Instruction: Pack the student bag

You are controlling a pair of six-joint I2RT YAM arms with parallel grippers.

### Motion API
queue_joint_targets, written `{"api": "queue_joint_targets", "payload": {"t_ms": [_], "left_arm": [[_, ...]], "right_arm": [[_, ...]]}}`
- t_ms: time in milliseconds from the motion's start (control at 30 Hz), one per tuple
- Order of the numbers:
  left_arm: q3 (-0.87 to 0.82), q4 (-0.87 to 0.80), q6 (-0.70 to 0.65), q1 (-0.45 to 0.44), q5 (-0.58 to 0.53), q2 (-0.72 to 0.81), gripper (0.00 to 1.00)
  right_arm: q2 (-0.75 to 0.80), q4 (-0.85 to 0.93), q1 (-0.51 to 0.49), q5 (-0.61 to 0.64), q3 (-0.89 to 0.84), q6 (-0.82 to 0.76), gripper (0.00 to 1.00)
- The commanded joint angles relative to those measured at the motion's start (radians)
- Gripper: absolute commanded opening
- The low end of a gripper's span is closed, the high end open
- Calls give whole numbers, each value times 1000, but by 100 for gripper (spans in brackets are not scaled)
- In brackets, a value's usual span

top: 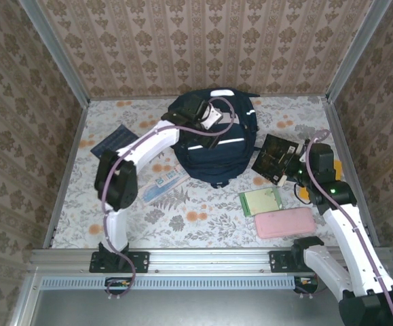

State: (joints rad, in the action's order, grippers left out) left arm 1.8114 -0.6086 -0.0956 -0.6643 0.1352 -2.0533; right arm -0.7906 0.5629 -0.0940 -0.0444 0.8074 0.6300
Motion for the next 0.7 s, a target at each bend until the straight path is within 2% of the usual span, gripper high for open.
{"api": "queue_joint_targets", "payload": {"t_ms": [0, 167, 233, 533, 667], "left_arm": [[153, -93, 35, 29, 158, -92, 66], [255, -114, 80, 76, 379, -211, 63], [264, -116, 86, 83, 427, -238, 62], [206, -59, 43, 56, 354, -264, 64], [212, -65, 39, 52, 356, -279, 64]], "right_arm": [[57, -41, 4, 25, 8, 44, 0], [93, -18, 4, 28, 0, 39, 0], [101, -2, 2, 31, 0, 31, 0], [114, -53, -1, -38, -17, 37, 0], [119, -57, -3, -42, -24, 36, 0]]}}
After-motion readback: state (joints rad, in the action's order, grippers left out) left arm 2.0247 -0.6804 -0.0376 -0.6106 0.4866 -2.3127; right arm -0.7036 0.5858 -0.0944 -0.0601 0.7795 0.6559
